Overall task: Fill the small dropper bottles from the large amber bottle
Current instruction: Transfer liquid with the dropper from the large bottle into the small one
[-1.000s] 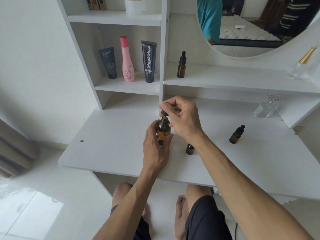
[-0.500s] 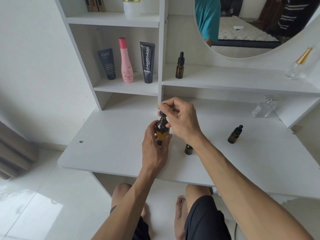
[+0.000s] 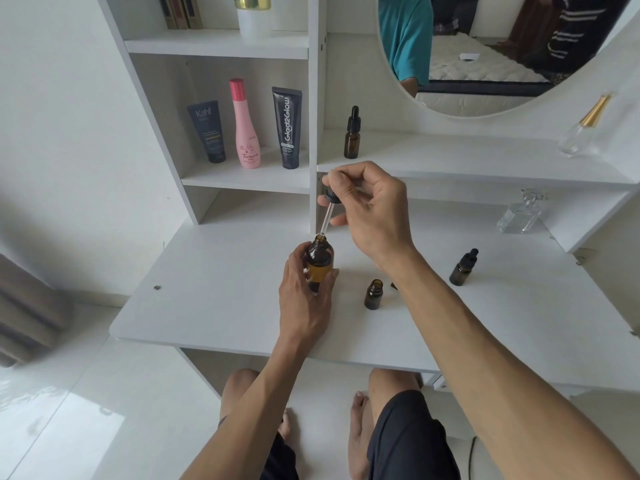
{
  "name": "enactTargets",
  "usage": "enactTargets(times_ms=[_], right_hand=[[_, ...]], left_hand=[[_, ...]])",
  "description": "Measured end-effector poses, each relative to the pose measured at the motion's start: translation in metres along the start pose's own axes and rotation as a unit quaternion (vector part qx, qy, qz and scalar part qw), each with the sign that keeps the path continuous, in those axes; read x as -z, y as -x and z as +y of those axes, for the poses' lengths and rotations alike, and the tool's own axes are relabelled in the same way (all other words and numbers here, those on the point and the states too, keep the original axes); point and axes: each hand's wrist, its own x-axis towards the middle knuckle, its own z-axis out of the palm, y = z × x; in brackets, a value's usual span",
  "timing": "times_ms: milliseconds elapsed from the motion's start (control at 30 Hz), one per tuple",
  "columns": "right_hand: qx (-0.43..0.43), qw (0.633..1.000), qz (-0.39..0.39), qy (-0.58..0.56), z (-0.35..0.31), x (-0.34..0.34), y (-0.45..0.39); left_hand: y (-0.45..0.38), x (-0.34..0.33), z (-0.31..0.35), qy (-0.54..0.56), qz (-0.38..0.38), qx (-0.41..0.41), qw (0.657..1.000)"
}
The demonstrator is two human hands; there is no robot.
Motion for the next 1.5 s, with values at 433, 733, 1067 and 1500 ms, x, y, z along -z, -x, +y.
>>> enactTargets(times_ms=[433, 733, 1067, 1500], right_hand=[[0.011, 0.999, 0.045, -0.022, -0.016, 0.023, 0.003], [-0.013, 0.997, 0.079, -0.010, -0.007, 0.053, 0.017], [-0.044, 0.993, 0.106, 0.013, 0.007, 0.077, 0.032], [-0.060, 0.993, 0.102, 0.024, 0.017, 0.074, 0.040]], left_hand=[[0.001, 0.001, 0.002, -0.001, -0.003, 0.009, 1.000], [0.002, 0.001, 0.006, 0.001, -0.005, 0.016, 1.000], [0.002, 0.000, 0.006, -0.009, -0.002, 0.019, 1.000], [0.003, 0.001, 0.008, -0.008, 0.002, 0.019, 1.000]])
